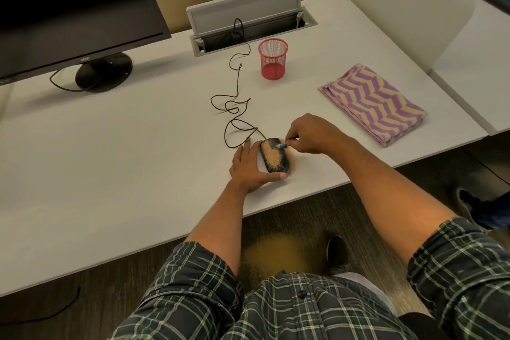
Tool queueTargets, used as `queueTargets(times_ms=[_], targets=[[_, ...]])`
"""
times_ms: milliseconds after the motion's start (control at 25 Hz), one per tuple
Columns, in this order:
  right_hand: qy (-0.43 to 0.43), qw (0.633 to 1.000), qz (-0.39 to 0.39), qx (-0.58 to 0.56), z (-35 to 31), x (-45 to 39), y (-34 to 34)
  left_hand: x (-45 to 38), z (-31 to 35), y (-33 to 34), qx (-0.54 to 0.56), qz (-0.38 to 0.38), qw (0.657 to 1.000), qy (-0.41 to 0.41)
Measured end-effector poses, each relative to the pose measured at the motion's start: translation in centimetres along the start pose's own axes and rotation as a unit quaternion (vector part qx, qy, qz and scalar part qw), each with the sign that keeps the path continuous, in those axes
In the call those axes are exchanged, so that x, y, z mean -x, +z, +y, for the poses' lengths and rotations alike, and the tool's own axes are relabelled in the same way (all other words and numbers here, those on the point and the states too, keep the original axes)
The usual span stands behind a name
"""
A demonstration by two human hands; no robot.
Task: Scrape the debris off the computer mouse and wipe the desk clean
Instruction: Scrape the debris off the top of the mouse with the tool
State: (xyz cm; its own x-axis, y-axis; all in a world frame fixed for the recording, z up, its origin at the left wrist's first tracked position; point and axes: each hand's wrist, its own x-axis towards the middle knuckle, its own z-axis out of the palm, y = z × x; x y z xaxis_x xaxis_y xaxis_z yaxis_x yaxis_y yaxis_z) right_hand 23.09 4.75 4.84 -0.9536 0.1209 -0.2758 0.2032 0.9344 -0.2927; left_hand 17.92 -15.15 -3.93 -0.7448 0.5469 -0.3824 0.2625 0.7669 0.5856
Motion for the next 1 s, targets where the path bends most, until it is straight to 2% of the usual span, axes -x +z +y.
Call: queueTargets(times_ms=[80,240,480,640,840,1000], targets=[[0.001,1.000,-0.012,0.028,0.6,0.2,-0.6,0.0,0.0,0.0,-0.004,0.000,1.000,-0.001],[-0.007,0.997,0.079,-0.012,0.8,0.4,0.2,-0.1,0.0,0.0,-0.007,0.000,1.000,0.001],[-0.034,0.998,0.018,-0.048,0.5,1.0,0.5,0.1,0.0,-0.1,0.002,0.002,1.000,0.004],[-0.041,0.996,0.083,-0.018,0.2,1.0,0.1,0.3,0.1,-0.1,0.005,0.002,1.000,0.005],[-0.040,0.999,0.023,-0.007,0.2,1.6,0.2,0.3,0.2,-0.2,0.007,0.001,1.000,0.006],[-0.015,0.993,0.112,-0.044,0.1,1.4,0.2,0.2,0.2,-0.2,0.007,0.004,1.000,0.003]])
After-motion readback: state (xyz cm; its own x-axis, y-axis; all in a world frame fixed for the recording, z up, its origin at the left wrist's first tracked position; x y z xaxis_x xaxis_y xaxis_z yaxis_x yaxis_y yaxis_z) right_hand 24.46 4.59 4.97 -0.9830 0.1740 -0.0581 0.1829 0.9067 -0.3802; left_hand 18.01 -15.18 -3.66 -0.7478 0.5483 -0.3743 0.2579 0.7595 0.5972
